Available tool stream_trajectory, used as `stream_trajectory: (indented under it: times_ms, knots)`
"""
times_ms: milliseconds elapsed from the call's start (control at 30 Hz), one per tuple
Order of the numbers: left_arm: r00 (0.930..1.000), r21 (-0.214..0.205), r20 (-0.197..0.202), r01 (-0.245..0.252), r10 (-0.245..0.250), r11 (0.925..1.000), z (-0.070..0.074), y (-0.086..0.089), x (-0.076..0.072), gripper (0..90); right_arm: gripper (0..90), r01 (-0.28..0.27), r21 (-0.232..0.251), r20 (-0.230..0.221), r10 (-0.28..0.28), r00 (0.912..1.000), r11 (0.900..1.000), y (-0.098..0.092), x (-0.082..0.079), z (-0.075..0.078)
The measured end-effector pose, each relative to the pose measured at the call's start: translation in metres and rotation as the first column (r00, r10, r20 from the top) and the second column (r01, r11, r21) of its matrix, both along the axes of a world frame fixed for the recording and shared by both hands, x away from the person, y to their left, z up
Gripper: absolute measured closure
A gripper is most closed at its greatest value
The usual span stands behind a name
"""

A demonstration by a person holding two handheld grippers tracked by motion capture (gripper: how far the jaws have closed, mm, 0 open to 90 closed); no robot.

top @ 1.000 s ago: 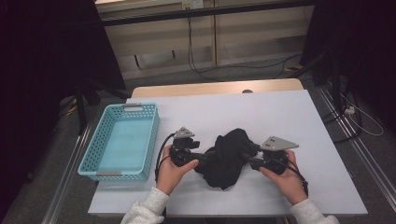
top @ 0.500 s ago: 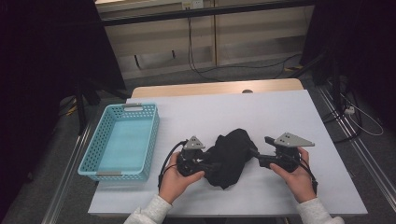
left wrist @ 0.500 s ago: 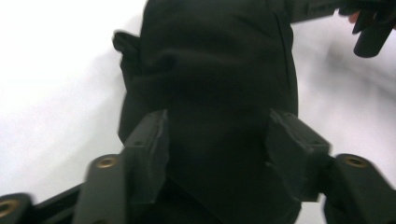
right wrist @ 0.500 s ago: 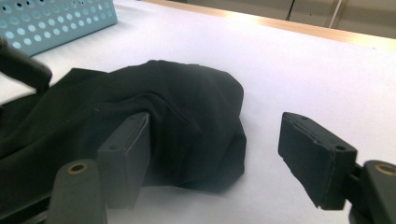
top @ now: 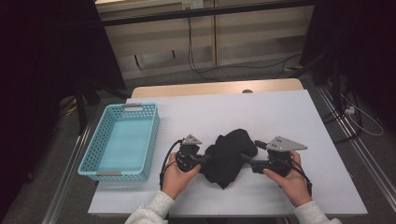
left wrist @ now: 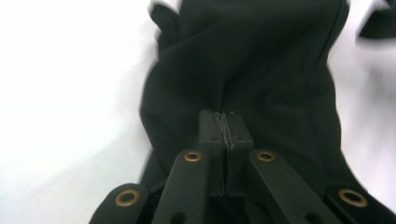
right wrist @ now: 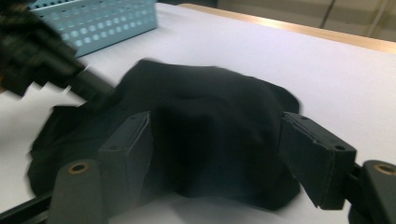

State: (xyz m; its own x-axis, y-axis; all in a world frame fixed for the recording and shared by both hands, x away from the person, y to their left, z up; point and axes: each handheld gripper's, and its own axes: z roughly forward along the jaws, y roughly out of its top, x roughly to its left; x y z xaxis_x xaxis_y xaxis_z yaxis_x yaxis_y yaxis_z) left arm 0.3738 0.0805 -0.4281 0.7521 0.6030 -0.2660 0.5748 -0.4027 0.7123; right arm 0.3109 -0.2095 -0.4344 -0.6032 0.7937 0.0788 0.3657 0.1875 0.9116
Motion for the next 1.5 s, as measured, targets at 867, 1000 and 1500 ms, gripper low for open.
stream_trajectory:
  times_ms: [867, 1000, 1500]
  knots:
    - [0.9873, -0.044, 0.007, -0.158, 0.159, 0.9864, -0.001, 0.038, 0.026, 79.6, 23.7, -0.032, -0.040, -0.022, 0.032, 0.9993, 0.9987, 0.006, 0.000, -0.003]
    - [0.9899, -0.040, 0.061, -0.126, 0.128, 0.9913, 0.010, 0.029, 0.019, 61.7, 23.0, 0.007, -0.027, -0.025, -0.008, 0.9997, 0.9996, -0.004, 0.002, -0.004]
    - [0.9909, 0.140, 0.091, 0.086, -0.099, 0.9864, -0.013, -0.028, -0.009, 48.9, 21.1, 0.054, -0.023, -0.033, -0.055, 0.9980, 0.9983, -0.015, 0.003, -0.007]
